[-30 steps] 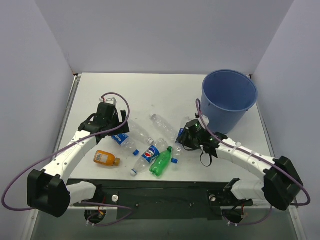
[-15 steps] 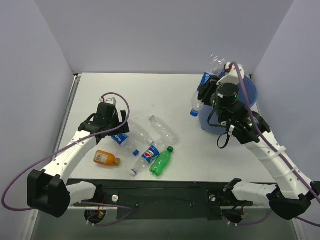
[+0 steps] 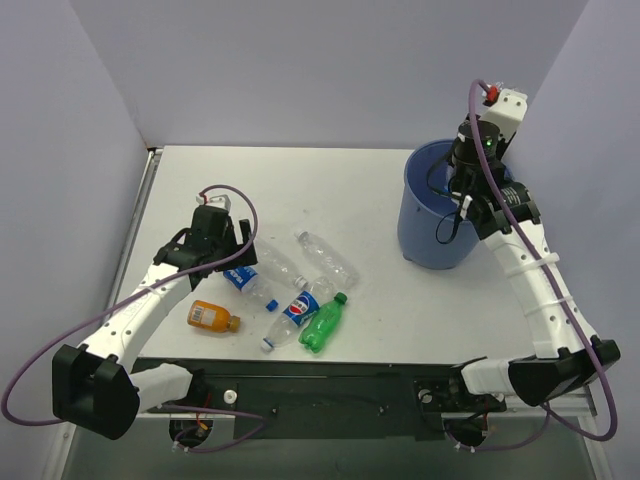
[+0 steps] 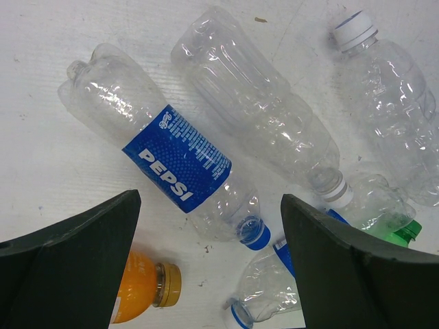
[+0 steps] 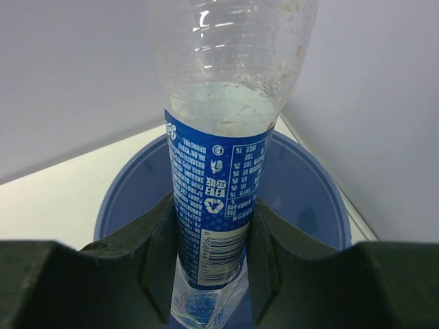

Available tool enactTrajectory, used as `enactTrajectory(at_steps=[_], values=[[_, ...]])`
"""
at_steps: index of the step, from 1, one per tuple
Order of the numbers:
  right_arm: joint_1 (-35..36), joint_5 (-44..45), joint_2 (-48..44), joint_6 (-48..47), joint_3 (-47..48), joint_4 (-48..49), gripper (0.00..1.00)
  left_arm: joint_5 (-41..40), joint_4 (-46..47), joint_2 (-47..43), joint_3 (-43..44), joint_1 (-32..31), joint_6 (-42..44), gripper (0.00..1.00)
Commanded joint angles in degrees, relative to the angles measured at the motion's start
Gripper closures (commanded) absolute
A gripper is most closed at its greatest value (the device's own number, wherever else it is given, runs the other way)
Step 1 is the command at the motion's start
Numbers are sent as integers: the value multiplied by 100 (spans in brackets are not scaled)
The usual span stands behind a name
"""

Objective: Put the plastic bottles in the bin

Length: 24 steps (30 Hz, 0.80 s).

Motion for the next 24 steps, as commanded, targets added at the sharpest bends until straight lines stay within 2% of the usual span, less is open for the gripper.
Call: enactTrajectory(at_steps=[1, 2, 4, 5, 7, 9, 13, 17, 19, 21, 23, 24], values=[[-223, 232, 201, -210, 11, 224, 75, -47, 69, -71, 156, 26, -55, 5], [-241, 232, 219, -209, -15, 215, 73, -90, 52, -71, 156, 26, -55, 5], [-241, 232, 254, -209, -24, 180, 54, -134, 8, -36, 156, 35, -55, 5], [-241, 214, 263, -201, -24, 145, 42, -152, -27, -27, 156, 26, -55, 5], [-241, 179, 263, -192, 11, 75, 30, -144, -28, -9, 174, 34, -64, 5], [-241, 118, 219, -192, 37, 13, 23, -143, -10, 8, 182, 34, -55, 5], [-241, -49, 61, -157, 108, -119, 20, -144, -1, 35, 191, 26, -55, 5], [-66, -935, -264, 36, -58, -242, 20, -178, -19, 96, 209, 35, -64, 5], [250, -1428, -352, -33, -190, -347, 21, -213, -27, 114, 244, 35, -55, 5], [994, -1482, -361, -226, -374, -435, 21, -240, -36, 114, 262, 35, -55, 5], [1435, -1666, -309, -297, -559, -506, 21, -319, -10, 105, 253, 43, -64, 5], [1533, -2041, -195, -332, -621, -567, 21, -363, -27, 96, 253, 43, -46, 5]])
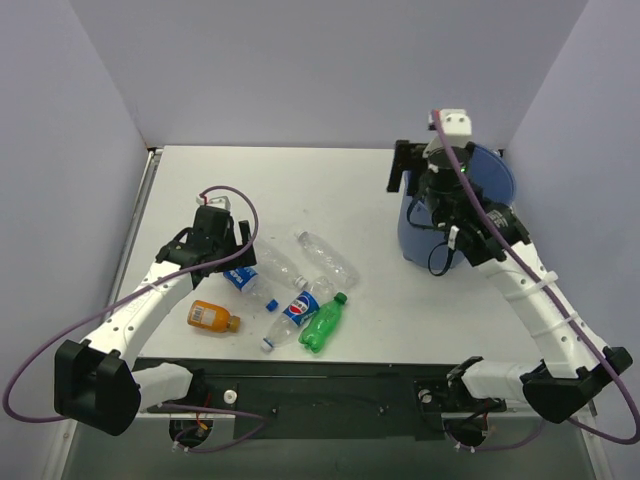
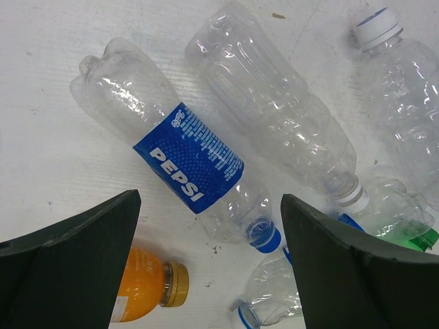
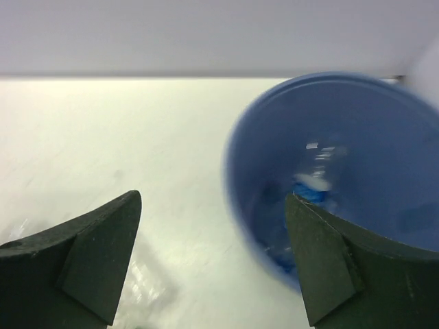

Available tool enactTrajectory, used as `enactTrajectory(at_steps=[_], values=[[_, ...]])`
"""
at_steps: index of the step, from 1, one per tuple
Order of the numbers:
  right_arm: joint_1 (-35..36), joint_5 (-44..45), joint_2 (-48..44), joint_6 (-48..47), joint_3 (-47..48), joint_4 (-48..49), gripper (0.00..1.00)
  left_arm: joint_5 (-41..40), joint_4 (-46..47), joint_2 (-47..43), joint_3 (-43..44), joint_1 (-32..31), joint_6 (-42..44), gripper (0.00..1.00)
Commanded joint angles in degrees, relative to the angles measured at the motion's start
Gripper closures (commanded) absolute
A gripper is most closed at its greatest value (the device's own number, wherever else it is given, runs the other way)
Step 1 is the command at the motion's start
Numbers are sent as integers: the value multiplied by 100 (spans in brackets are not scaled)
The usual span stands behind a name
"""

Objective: Put the plastic bottles in the bin

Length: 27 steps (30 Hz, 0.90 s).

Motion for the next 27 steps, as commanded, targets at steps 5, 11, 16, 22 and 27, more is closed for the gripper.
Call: enactTrajectory(at_steps=[5, 11, 16, 22, 27], values=[[1095, -1469, 717, -178, -1149, -183, 20, -480, -92, 7, 271, 37, -46, 5], [1156, -1804, 1737, 165, -1608, 152, 20, -419, -56, -11, 209, 37, -81, 5], [1244, -2252, 2273, 280, -1581, 485, 20, -507, -109, -37, 200, 37, -99, 5], [1288, -2508, 2993, 324, -1029, 450, 19, -515, -109, -55, 191, 37, -108, 5], [1280, -2797, 3687, 368, -703, 407, 20, -542, -118, -64, 191, 37, -125, 5]])
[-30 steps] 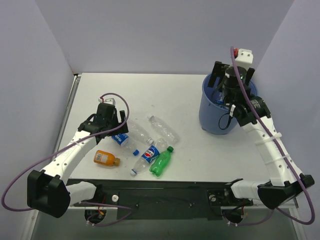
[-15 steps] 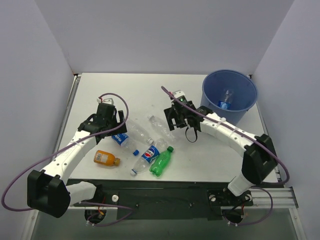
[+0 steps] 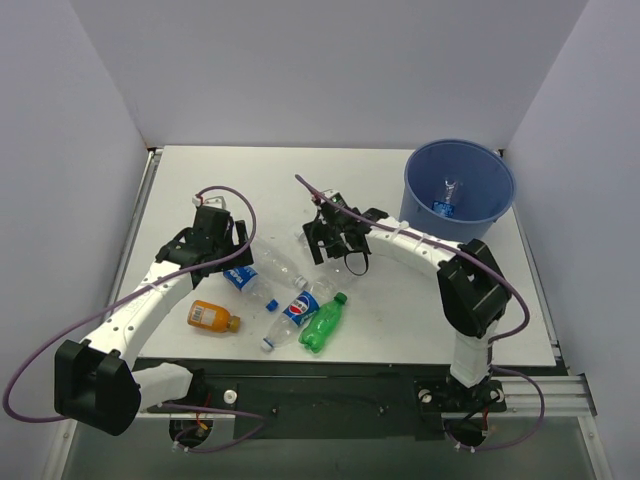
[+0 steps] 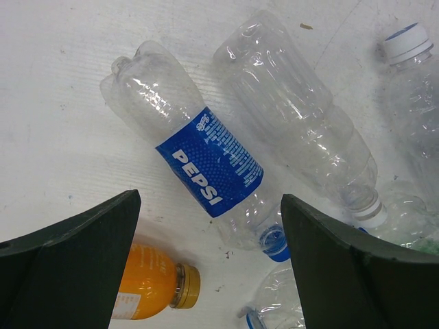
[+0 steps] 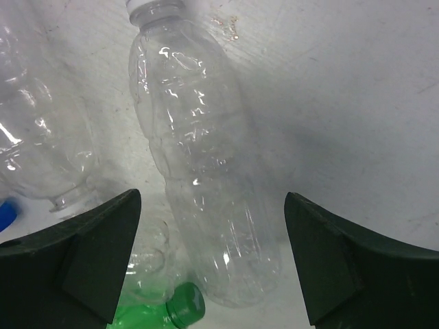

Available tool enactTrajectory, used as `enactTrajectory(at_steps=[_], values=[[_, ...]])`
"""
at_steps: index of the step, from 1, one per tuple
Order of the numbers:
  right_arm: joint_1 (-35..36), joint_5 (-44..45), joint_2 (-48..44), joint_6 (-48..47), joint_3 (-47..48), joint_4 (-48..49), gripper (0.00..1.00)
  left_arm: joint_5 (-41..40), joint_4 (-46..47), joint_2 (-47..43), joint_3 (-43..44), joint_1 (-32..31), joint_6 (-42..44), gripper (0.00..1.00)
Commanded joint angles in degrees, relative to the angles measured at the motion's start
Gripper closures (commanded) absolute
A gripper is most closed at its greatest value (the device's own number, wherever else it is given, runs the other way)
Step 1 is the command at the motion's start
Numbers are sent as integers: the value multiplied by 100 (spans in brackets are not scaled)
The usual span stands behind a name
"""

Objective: Put the plastic bottles in the bin

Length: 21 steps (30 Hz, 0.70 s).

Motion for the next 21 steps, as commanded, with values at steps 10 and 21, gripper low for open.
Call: enactTrajectory(at_steps=[10, 21], values=[[19, -390, 817, 79, 525, -377, 37, -171, -70, -13, 231, 32, -64, 5], [-43, 146, -341, 0, 1060, -861, 69, -188, -88, 48, 266, 32, -38, 5]])
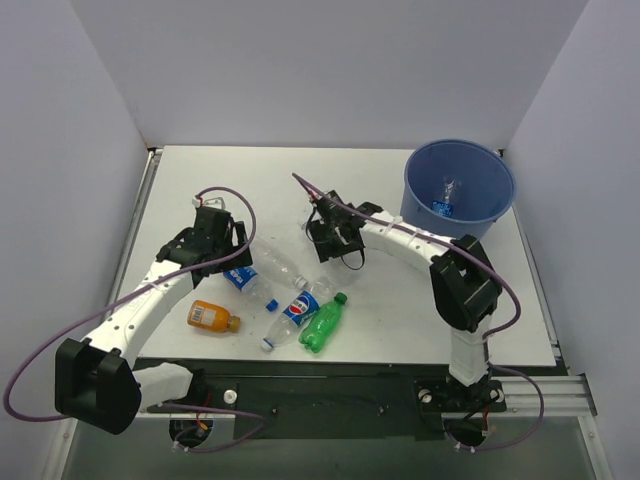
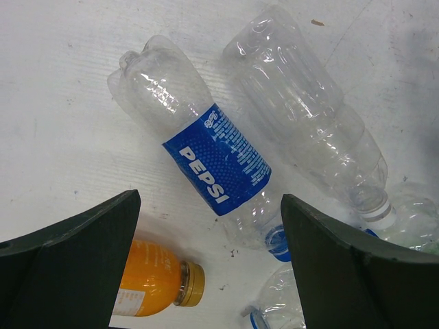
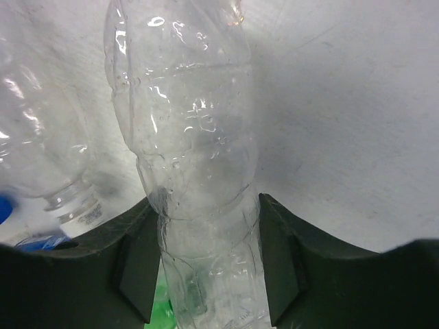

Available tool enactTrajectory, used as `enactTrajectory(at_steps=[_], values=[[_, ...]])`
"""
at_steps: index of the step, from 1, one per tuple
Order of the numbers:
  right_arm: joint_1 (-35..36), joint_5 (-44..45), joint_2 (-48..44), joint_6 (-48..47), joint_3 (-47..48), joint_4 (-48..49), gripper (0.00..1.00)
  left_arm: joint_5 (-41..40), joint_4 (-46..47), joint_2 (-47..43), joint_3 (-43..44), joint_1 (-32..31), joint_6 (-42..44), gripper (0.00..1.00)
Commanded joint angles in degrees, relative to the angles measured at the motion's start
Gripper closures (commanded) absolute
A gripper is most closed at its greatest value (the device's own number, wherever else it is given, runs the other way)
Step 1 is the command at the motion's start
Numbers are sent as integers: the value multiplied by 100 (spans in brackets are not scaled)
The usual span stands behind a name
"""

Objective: Put the plastic bottles in the bin

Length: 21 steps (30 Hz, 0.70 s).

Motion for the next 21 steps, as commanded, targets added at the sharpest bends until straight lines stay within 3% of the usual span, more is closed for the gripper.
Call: enactTrajectory(at_steps=[1, 7, 13, 16, 21], values=[[-67, 498, -1219, -50, 554, -358, 69, -94, -11, 37, 284, 32, 4, 5], [-392, 1427, -2450, 142, 1134, -376, 69, -77, -29, 46, 310, 32, 4, 5], [-1015, 2343, -4057, 222, 486, 501, 67, 46, -29, 29, 301, 32, 21, 4], [-1480, 2914, -4375, 161, 221, 722, 67, 73, -20, 38, 301, 32, 13, 4], [-2324, 2890, -4429, 441, 79, 679, 62, 73, -20, 20, 293, 33, 13, 4]])
